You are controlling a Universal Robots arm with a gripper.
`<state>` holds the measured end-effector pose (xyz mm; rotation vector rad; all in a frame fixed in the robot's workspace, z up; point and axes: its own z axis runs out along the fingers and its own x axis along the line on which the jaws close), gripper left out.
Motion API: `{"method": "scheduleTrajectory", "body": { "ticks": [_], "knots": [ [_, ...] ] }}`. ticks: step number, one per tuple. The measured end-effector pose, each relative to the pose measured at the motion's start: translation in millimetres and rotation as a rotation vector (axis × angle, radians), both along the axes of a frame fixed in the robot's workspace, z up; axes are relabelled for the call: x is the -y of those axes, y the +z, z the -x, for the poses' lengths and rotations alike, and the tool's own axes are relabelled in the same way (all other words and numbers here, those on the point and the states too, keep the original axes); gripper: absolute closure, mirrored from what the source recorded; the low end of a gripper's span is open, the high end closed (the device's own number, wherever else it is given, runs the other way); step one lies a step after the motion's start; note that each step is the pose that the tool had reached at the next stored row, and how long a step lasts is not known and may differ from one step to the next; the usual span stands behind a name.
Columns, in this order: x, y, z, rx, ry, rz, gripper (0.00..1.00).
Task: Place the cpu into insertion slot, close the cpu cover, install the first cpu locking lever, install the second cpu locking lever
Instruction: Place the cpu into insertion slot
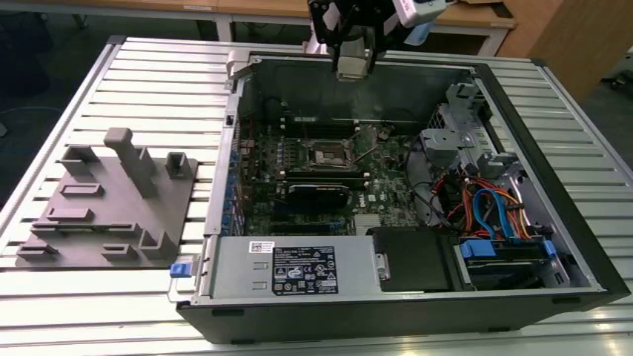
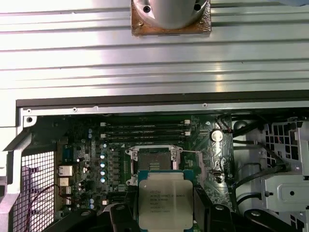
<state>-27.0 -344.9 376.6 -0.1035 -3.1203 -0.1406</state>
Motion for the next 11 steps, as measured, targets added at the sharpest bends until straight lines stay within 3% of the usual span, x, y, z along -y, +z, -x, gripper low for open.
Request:
{"method": "scheduleTrajectory", "body": {
  "ticks": [5,11],
  "knots": [
    [0.0,-0.2,0.4,0.0,-0.062,0.0,0.46],
    [0.0,-0.2,0.5,0.0,-0.066,-0.0001,0.46]
  ]
}}
